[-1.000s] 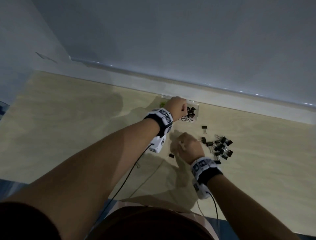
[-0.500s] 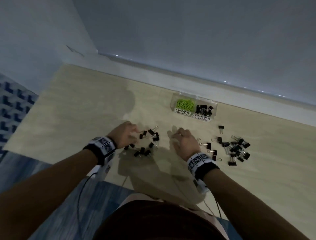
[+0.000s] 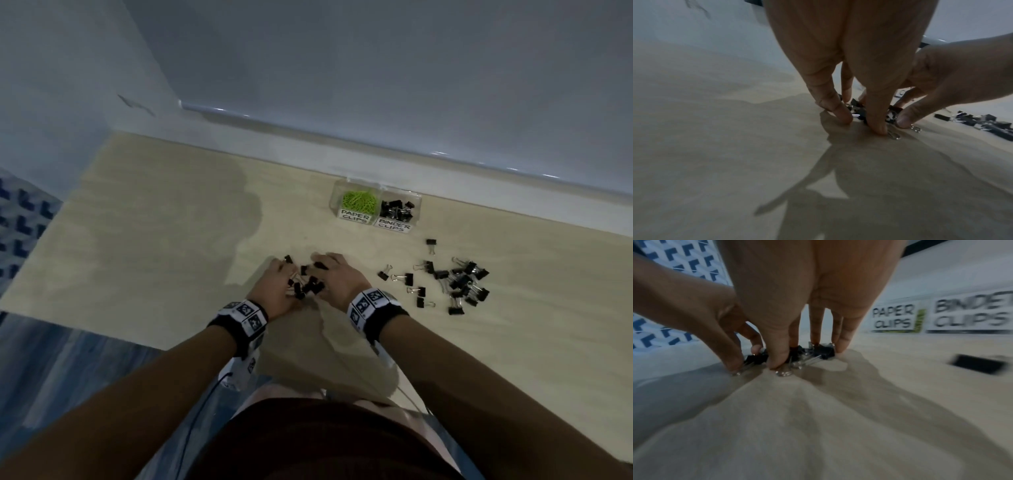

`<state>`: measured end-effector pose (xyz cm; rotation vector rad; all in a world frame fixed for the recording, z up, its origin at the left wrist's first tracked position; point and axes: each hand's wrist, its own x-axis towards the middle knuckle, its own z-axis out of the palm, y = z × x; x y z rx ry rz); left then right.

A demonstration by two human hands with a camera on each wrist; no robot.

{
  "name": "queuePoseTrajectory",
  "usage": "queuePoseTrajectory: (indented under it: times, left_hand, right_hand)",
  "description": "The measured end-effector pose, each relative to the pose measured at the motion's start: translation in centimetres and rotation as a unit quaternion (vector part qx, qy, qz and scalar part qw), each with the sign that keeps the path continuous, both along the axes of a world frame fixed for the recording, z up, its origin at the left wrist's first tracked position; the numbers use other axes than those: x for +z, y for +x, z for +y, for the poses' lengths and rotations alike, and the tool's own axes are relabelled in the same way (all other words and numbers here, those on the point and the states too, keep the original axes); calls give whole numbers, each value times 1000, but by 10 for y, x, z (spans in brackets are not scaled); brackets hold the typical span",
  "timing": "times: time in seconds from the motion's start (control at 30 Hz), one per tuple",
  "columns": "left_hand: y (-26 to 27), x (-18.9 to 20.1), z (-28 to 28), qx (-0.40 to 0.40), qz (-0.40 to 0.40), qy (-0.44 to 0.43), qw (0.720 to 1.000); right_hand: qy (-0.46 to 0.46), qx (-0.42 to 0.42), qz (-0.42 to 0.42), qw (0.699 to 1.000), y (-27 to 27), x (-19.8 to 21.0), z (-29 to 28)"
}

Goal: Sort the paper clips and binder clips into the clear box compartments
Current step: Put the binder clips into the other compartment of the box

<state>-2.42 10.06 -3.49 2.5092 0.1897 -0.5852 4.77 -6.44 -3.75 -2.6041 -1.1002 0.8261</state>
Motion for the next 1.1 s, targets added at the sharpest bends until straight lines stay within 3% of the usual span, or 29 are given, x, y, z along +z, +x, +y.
queuePoseTrajectory:
  times: [0.13, 0.23, 0.37, 0.47, 0.57, 0.67, 0.87, 0.97, 1.1]
  left_hand:
    - [23, 1, -38, -37, -8, -15, 999]
    - [36, -2, -55, -61, -27, -20, 998]
    - [45, 1, -60, -52, -53, 42, 996]
    - [49, 9, -55, 1, -89, 102, 991]
    - [50, 14, -40, 113, -22, 143, 983]
    - [46, 10, -30, 153, 36, 161, 974]
    - [54, 7, -56, 33, -4, 70, 997]
    - [57, 8, -64, -14, -20, 58, 998]
    - [55, 4, -64, -40, -32, 45, 998]
  right_hand:
    - [35, -82, -24, 996, -2, 5, -53]
    - [92, -199, -34, 975, 0, 13, -97]
    - [66, -416, -163, 892, 19, 11, -170]
    - [-27, -525, -83, 847, 31, 13, -208]
    - [-47, -536, -27, 843, 35, 9, -217]
    - [-30, -519, -33, 854, 32, 4, -200]
    - [5, -448, -33, 893, 18, 4, -158]
    - [-28, -408, -74, 910, 17, 8, -148]
    - [-7, -341, -124, 932, 25, 14, -135]
